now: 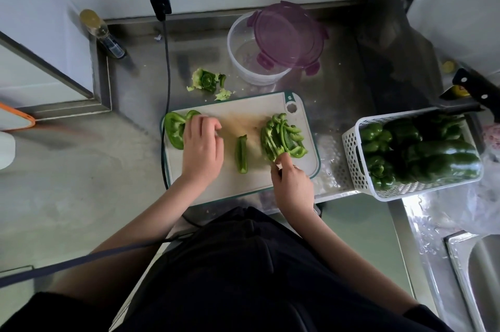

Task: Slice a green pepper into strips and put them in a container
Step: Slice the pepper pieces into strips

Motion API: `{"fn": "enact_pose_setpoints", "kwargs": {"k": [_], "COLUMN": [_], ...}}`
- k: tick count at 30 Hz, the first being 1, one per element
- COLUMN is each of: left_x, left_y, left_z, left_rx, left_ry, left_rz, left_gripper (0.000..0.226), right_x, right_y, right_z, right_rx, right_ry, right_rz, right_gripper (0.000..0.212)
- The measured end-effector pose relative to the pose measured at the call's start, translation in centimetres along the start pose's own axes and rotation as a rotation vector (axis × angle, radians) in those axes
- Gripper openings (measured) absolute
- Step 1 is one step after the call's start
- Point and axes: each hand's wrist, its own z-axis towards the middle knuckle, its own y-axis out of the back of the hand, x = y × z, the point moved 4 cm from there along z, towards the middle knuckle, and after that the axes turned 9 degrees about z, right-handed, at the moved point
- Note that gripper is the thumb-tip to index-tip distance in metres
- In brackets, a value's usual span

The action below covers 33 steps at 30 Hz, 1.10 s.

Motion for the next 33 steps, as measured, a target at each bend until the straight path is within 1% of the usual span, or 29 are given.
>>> {"fn": "enact_pose_setpoints", "kwargs": {"k": [1, 2, 4, 6, 8, 11, 14, 18, 20, 24, 28, 33], "left_x": [0.4, 0.7, 0.7, 0.4, 0.2, 0.0, -0.8, -1.6, -1.7, -1.2, -1.4, -1.0], "left_y": [0.0, -0.3, -1.4, -3.0, -4.0, -4.7, -4.9, -5.0, -5.0, -4.8, -4.4, -4.5], "left_z": [-0.6, -1.2, -2.5, -4.0, -4.9, -5.2, -5.0, -4.7, -4.7, -4.4, -3.7, -3.5], "left_rx": [0.027, 0.088, 0.278, 0.490, 0.599, 0.603, 0.550, 0.523, 0.519, 0.494, 0.465, 0.478], "left_ry": [-0.029, -0.075, -0.209, -0.350, -0.435, -0.459, -0.427, -0.349, -0.325, -0.282, -0.337, -0.422], "left_rz": [0.017, 0.046, 0.139, 0.201, 0.214, 0.231, 0.171, 0.099, 0.062, -0.011, 0.053, 0.106], "left_gripper": [0.016, 0.018, 0.028, 0.044, 0.055, 0.056, 0.052, 0.048, 0.044, 0.027, 0.030, 0.037], "right_x": [0.1, 0.2, 0.4, 0.6, 0.9, 1.3, 2.1, 3.2, 3.5, 3.5, 3.2, 3.1], "right_y": [0.1, 0.2, -0.1, -0.7, -0.9, -0.6, -0.6, -1.0, -1.1, -1.3, -1.4, -0.9], "right_z": [0.0, 0.1, 0.2, 0.3, 0.2, 0.1, -0.1, 0.0, 0.1, -0.1, 0.1, 0.0], "right_rx": [-0.002, -0.004, 0.012, 0.057, 0.088, 0.098, 0.112, 0.122, 0.116, 0.141, 0.156, 0.122], "right_ry": [-0.021, -0.040, -0.078, -0.112, -0.146, -0.145, -0.122, -0.125, -0.129, -0.111, -0.091, -0.030], "right_rz": [0.052, 0.111, 0.216, 0.288, 0.331, 0.316, 0.313, 0.320, 0.319, 0.284, 0.240, 0.244], "right_gripper": [0.019, 0.019, 0.020, 0.022, 0.023, 0.022, 0.017, 0.022, 0.022, 0.020, 0.018, 0.017]}}
